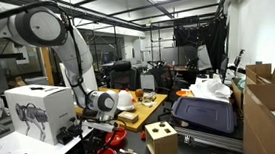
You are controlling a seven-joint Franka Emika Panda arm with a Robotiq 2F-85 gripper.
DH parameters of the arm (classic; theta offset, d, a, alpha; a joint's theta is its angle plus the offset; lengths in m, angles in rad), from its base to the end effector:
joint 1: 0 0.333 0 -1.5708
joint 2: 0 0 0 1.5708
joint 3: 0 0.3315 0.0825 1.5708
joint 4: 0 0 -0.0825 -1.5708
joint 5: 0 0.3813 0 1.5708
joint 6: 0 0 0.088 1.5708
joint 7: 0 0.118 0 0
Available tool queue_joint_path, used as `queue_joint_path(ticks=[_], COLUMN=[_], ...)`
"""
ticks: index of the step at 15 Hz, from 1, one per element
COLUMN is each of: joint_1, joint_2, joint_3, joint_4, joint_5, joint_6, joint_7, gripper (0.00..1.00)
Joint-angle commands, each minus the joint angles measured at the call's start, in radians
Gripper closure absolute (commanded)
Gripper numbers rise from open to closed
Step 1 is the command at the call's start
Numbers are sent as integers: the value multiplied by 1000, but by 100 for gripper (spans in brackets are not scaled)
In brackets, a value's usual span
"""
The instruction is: Pick up the folk from the table and put it in the bowl
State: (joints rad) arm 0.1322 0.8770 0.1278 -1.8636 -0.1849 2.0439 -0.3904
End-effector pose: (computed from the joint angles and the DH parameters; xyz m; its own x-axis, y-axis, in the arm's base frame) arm 0.5104 0.1304 0.0186 0.5177 0.6347 -0.5737 0.6180 -0.7411 -0.2623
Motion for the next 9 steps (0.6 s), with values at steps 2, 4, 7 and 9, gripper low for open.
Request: queue_joint_path(ticks=[2, 4, 7, 9], joint_1=[24, 35, 53, 65], joint_2=[38, 56, 96, 125], joint_3=[8, 8, 6, 6], joint_4=[74, 99, 141, 169], joint_5=[-24, -29, -39, -48], joint_6=[-60, -76, -95, -106], joint_7=[25, 26, 31, 33], gripper=[98, 98, 98, 98])
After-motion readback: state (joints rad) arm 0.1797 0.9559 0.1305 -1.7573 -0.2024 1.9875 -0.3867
